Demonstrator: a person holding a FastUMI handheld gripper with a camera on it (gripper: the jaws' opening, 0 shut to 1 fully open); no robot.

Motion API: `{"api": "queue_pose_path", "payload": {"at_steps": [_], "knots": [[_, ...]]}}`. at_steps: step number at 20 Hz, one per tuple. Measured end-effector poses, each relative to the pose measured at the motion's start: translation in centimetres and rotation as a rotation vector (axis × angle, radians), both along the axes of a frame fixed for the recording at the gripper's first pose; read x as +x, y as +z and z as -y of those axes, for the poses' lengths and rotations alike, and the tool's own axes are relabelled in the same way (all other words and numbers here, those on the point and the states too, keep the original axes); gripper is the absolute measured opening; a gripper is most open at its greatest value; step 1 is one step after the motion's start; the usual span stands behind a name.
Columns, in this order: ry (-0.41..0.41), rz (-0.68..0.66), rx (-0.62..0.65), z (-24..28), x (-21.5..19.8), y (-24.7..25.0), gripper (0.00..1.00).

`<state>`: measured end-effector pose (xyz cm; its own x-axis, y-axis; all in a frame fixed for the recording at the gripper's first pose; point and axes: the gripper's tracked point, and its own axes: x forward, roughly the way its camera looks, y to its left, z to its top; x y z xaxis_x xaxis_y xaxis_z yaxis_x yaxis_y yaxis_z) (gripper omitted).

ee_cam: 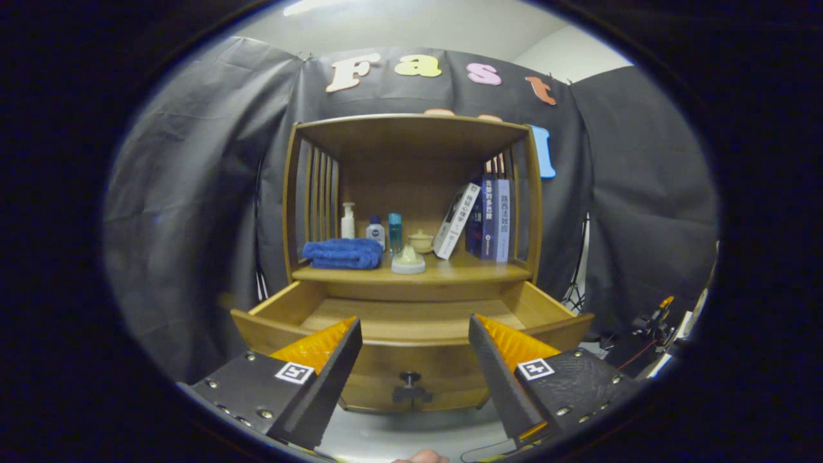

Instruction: Pull open the drawer, take out the items inside it, and place them on the countertop above the cabinet.

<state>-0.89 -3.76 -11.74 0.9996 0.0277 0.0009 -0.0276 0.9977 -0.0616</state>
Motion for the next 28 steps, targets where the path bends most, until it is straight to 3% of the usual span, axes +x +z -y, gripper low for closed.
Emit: {"api": "queue_pose_path", "payload": {"at_steps": [8,15,18,22,28], "knots": [[-0.018,-0.131,0.019,1.0,1.4,-8.8,1.00],[-0.007,-0.150,0.043,-0.1,4.8,-12.9,1.00],[0.015,-0.099,0.026,-1.7,6.5,-12.1,1.00],[-0.031,-0.050,0.005,-1.0,7.1,-11.6,0.98],[-0.011,-0.045,-0.003,-0.7,9.0,-11.3,0.97]]}}
